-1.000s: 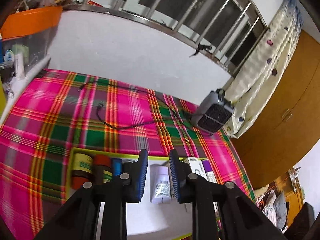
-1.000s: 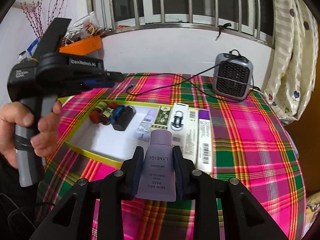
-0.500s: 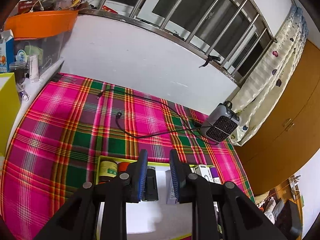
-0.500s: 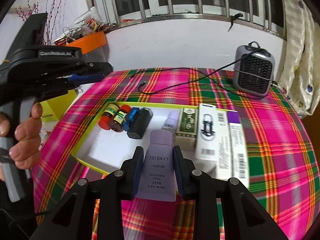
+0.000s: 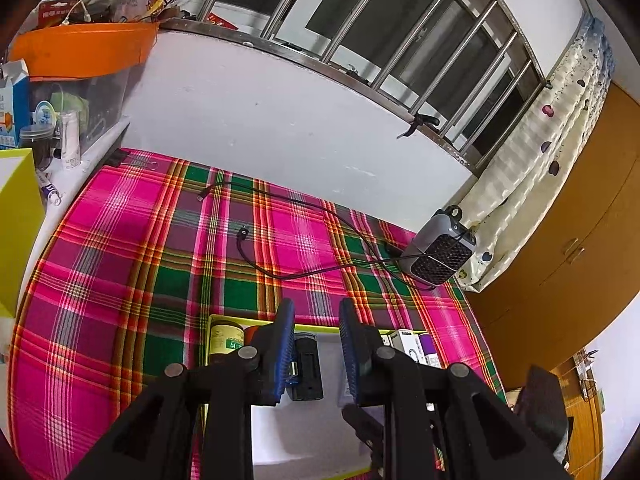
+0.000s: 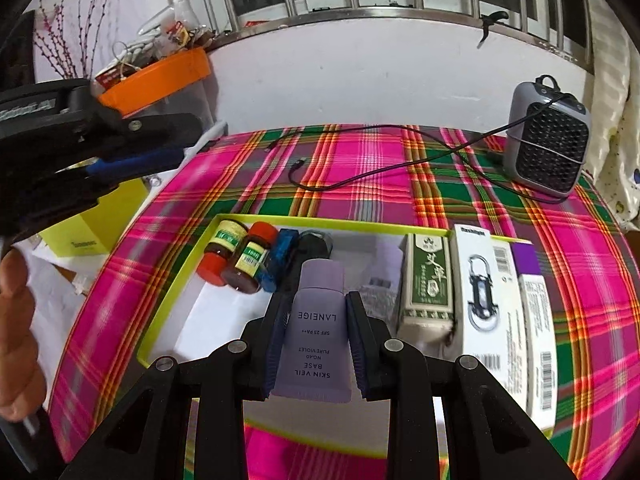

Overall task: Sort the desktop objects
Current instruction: 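Lower the white bottle into the tray and open the left tool while the right tool carries the tube over, then lower the white Laneige tube into the tray beside the bottle and open the right tool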

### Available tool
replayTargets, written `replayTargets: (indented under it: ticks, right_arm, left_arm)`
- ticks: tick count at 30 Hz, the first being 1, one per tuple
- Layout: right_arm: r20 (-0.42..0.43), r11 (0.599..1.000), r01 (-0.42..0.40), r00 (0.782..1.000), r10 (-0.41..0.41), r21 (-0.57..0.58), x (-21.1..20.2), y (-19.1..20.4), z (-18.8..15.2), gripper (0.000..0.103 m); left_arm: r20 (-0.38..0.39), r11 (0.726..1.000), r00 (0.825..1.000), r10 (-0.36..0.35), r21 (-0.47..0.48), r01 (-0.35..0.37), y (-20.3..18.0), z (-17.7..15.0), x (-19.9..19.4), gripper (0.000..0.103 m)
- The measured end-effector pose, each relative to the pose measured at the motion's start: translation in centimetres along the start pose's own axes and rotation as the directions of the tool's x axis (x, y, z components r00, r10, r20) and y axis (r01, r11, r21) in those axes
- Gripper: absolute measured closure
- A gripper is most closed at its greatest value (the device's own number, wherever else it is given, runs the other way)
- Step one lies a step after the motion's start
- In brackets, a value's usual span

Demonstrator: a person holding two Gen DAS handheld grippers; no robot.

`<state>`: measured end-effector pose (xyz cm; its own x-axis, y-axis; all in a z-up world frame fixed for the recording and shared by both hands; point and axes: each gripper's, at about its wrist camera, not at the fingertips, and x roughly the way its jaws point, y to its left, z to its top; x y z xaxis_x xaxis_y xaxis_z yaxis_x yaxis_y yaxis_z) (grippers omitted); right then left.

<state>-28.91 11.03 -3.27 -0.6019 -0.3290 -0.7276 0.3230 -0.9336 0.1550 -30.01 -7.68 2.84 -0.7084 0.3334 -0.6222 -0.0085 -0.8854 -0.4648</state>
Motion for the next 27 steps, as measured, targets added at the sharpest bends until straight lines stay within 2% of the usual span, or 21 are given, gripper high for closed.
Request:
replayTargets:
  ticks: [16,27]
  right_arm:
    - [-0.026,0.997,0.066,0.998,-0.065,0.036,3.8,0.3,1.7,0.072]
    - [-0.022,0.996,0.071,0.997,-0.07,0.054,3.9,-0.5,2.4,0.072]
  left_arm:
    - [-0.004,1.0,1.0,0.003,-0.028,-0.003,0.9,0.2,0.0,0.08]
    - [0.003,1.0,1.0,0.001,-0.026,-0.001,1.0,0.3,-0.3,0.08]
